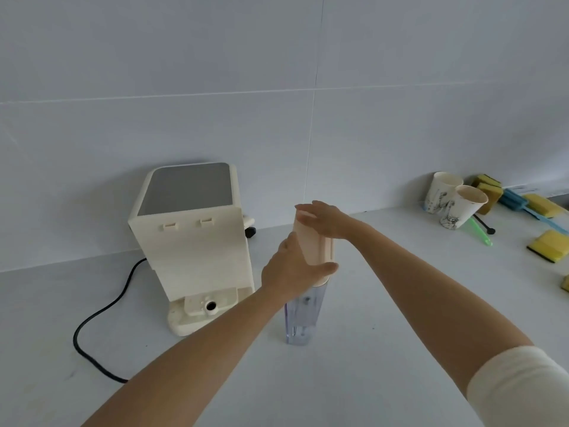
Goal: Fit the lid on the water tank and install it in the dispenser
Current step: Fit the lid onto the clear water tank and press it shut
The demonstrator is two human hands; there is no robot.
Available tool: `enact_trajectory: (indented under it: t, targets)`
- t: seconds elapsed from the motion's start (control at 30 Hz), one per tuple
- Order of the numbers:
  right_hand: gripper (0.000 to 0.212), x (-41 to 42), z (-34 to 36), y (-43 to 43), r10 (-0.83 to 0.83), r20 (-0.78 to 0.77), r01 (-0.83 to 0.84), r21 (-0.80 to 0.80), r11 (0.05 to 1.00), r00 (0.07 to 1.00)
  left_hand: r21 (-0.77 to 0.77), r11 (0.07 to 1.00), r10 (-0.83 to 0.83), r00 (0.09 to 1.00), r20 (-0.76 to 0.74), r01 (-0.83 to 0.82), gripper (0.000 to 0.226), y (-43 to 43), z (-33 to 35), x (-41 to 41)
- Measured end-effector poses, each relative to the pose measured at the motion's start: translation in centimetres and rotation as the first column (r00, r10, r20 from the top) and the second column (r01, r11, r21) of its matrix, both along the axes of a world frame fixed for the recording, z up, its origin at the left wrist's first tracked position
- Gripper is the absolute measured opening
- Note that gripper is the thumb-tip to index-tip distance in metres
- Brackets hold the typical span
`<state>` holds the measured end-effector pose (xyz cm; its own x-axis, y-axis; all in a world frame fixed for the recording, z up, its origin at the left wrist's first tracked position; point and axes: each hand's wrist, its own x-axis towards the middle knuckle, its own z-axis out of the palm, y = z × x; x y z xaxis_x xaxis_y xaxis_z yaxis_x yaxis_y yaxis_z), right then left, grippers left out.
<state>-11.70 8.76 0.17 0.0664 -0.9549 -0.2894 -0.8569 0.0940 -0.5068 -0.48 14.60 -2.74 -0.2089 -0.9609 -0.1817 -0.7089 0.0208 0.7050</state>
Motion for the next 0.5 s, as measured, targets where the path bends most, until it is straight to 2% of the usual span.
enact_trajectory:
  t: [0.13,0.33,0.5]
  targets:
    - [0.044,1.0,0.1,-0.6,0.083,-0.092,-0.084,-0.004,0.996,0.992,-0.041,0.999,-0.016,0.989,0.148,0.023,0.092,0.8,-0.6,-0.4]
    - [0.039,0.5,-0.8,-1.0,0.035,-0.072,-0.036,-0.012,0.999,0.997,-0.107,0.993,-0.023,0.966,0.256,0.052,0.082,0.5,-0.2,-0.1]
    - [0.039,-1.3,-1.1,-0.3,-0.128,-0.040,0.128,-0.018,0.992,0.991,-0.096,0.983,-0.115,0.934,0.339,0.155,0.076,-0.3,0.5,0.9]
